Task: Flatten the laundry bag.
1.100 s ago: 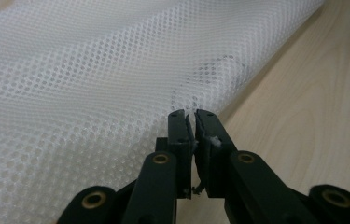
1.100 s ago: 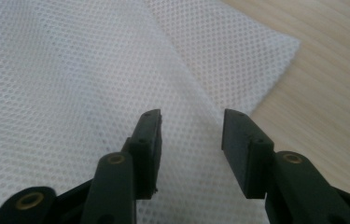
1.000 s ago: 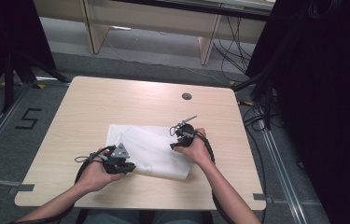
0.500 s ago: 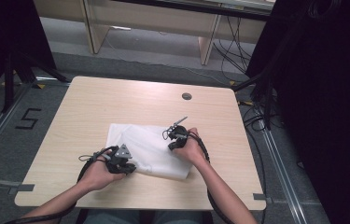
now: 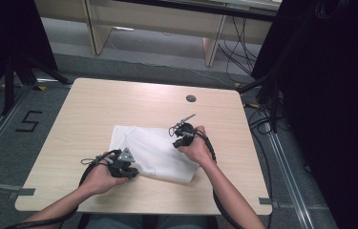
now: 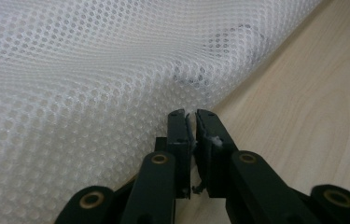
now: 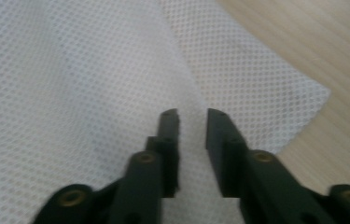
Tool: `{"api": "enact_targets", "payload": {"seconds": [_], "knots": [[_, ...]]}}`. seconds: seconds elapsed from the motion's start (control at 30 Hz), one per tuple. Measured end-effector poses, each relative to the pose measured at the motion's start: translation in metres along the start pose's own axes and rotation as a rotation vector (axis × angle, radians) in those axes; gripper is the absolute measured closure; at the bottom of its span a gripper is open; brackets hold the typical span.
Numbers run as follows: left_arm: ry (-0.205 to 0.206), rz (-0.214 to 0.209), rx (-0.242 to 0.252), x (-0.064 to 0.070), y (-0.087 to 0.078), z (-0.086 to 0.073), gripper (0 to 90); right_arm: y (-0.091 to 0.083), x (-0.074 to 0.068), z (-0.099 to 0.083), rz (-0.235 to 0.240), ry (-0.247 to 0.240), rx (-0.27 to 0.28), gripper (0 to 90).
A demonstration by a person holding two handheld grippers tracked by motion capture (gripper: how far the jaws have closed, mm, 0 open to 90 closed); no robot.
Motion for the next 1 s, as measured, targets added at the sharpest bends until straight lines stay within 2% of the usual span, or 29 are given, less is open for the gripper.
{"api": "enact_targets", "payload": {"seconds": [0.03,0.07,0.2,0.3,0.33,0.37,0.4,0.43,0.47,0.5,0.57,0.6,0.7,0.77,0.8,0.83,0.87,0.9,0.93,0.97,1.0], "knots": [[-0.013,0.001,0.002,0.001,0.000,0.000,83.3,0.002,0.005,0.001,-0.003,0.004,0.000,61.8],[-0.006,0.001,0.000,0.000,0.000,0.000,83.3,0.004,0.007,0.000,-0.013,0.008,-0.004,57.8],[-0.004,-0.001,0.002,0.000,0.000,0.000,83.3,0.010,0.011,-0.002,0.002,0.011,-0.019,53.2],[-0.009,0.001,0.001,0.001,0.000,0.000,83.3,0.016,0.012,-0.006,0.008,0.005,-0.048,61.0],[-0.010,0.001,0.003,0.001,0.000,0.000,83.3,0.015,0.009,-0.005,0.025,0.016,-0.047,72.6],[-0.010,0.001,0.003,0.001,0.000,0.000,83.2,0.015,0.009,-0.005,0.025,0.016,-0.047,72.6],[-0.018,0.000,0.003,0.001,0.001,0.000,83.2,0.015,0.005,-0.005,0.035,-0.003,-0.062,84.8],[-0.018,0.000,0.003,0.001,0.001,0.000,83.2,0.015,0.005,-0.005,0.035,-0.003,-0.062,84.8],[0.010,-0.001,-0.019,-0.001,-0.001,-0.001,83.2,0.015,0.003,-0.005,0.031,-0.011,-0.073,88.7],[-0.042,0.008,0.016,0.003,0.002,0.001,83.3,0.014,0.002,-0.005,0.030,-0.025,-0.082,89.4],[-0.018,0.008,0.018,0.001,0.001,0.001,83.4,0.012,-0.002,-0.004,0.029,-0.020,-0.090,89.7],[-0.041,0.008,0.018,0.003,0.002,0.001,83.6,0.008,-0.004,-0.002,0.026,-0.025,-0.077,89.8],[-0.028,0.016,0.038,0.000,-0.002,0.005,84.1,0.001,-0.007,0.003,0.017,-0.030,-0.047,89.7],[-0.070,0.000,0.055,0.004,-0.005,0.010,85.4,-0.006,-0.010,0.007,0.010,-0.025,-0.030,89.6],[-0.052,-0.009,0.061,0.005,-0.008,0.012,86.0,-0.009,-0.010,0.010,-0.003,-0.032,-0.015,89.6],[-0.064,-0.023,0.074,0.010,-0.009,0.015,86.5,-0.013,-0.014,0.011,-0.005,0.000,-0.018,89.6],[-0.031,-0.030,0.073,0.011,-0.009,0.016,86.8,-0.015,-0.016,0.014,0.008,-0.022,-0.005,89.5],[-0.041,-0.041,0.068,0.016,-0.008,0.017,86.9,-0.018,-0.017,0.015,-0.012,-0.012,-0.005,89.5],[-0.037,-0.052,0.059,0.019,-0.006,0.016,87.0,-0.020,-0.020,0.017,0.004,-0.033,0.012,89.5],[-0.009,-0.038,0.056,0.018,-0.004,0.017,87.1,-0.023,-0.023,0.018,0.002,-0.013,0.008,89.5],[-0.002,-0.043,0.049,0.019,-0.001,0.017,87.1,-0.025,-0.026,0.020,0.003,-0.024,0.016,89.5]]}}
Point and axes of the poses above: each handheld gripper's, and its own axes: y roughly forward along the jaws, z roughly out of its top, x roughly to its right, the point moved 7 cm from there along y, roughly forward along the jaws, and after that the axes turned 12 degrees about z, right-handed, at the moved point
